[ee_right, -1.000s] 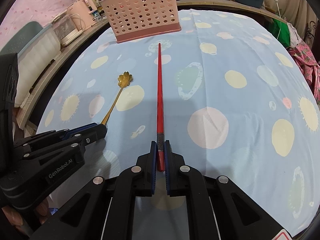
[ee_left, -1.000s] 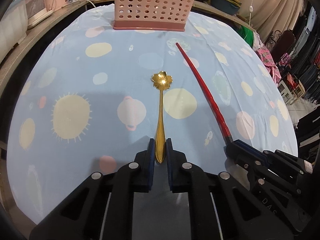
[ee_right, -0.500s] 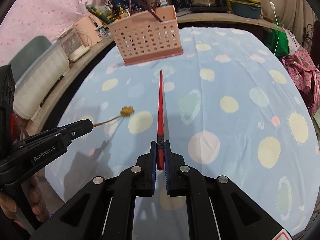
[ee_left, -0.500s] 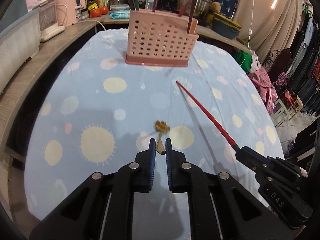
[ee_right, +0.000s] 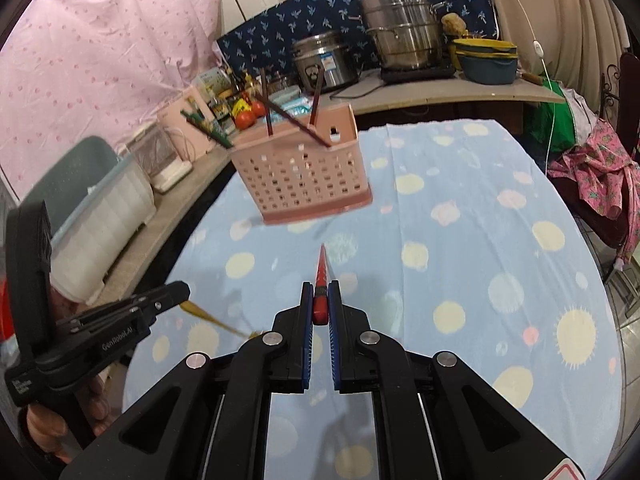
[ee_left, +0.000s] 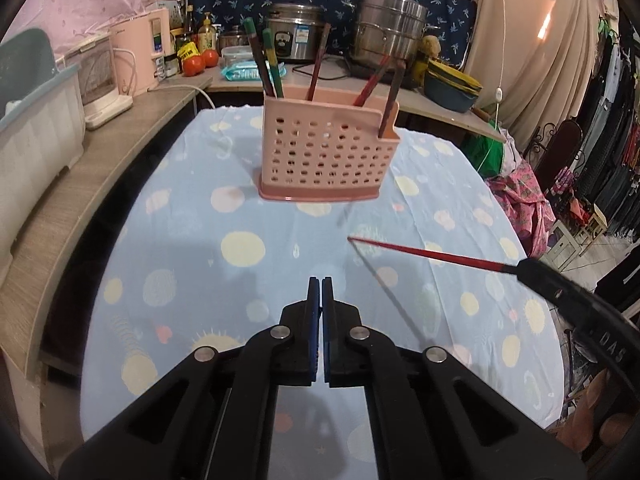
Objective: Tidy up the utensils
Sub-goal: 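Lift the spoon and chopstick and carry both over the pink basket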
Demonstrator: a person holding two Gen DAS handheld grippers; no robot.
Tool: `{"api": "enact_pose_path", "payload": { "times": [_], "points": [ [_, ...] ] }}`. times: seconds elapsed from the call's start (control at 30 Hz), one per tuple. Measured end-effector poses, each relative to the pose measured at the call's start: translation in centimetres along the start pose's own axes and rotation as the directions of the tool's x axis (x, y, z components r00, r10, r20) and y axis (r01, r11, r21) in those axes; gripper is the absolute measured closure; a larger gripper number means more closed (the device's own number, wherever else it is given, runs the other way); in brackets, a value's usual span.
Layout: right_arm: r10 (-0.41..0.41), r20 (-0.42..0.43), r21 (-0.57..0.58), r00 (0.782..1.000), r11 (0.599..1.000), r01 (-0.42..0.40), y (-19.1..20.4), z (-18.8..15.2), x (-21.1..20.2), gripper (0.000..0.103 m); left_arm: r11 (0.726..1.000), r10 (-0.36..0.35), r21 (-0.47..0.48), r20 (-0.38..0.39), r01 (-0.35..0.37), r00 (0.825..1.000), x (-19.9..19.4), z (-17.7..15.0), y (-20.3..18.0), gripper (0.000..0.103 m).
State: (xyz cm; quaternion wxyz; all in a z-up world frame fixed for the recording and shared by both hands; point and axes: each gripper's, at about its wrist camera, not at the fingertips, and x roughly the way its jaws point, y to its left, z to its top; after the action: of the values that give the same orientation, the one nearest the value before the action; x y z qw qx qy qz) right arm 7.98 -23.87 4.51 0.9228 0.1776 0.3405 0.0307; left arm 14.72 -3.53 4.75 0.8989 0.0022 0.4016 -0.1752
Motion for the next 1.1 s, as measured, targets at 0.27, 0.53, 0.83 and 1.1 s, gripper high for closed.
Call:
{"api": "enact_pose_path", "payload": {
  "times": [0.27, 0.53, 0.83, 1.1],
  "points": [
    [0.011, 0.097, 0.017, 0.995, 1.000, -0.013, -0.1, 5.1, -0.7, 0.096, 1.000, 0.001, 0.010, 0.041, -0.001, 0.999, -0.5, 3.4, 0.1, 0.102],
    [0.017, 0.213, -0.007, 0.977, 1.000, -0.016, 0.3, 11.2, -1.9, 0.096, 1.000, -0.016, 0.029, 0.144, 0.012, 0.990, -2.5, 9.2, -0.4, 0.102],
    [0.007, 0.386, -0.038, 0.923, 0.999, 0.008, 1.5, 19.7, -3.5, 0.096, 0.998, -0.007, 0.061, 0.292, -0.012, 0.956, -4.4, 17.2, -1.3, 0.102],
    [0.033, 0.427, -0.050, 0.904, 0.999, -0.013, 2.9, 25.1, -1.7, 0.096, 0.998, 0.030, 0.045, 0.337, -0.049, 0.941, -2.4, 22.3, -0.6, 0.102]
  ]
}}
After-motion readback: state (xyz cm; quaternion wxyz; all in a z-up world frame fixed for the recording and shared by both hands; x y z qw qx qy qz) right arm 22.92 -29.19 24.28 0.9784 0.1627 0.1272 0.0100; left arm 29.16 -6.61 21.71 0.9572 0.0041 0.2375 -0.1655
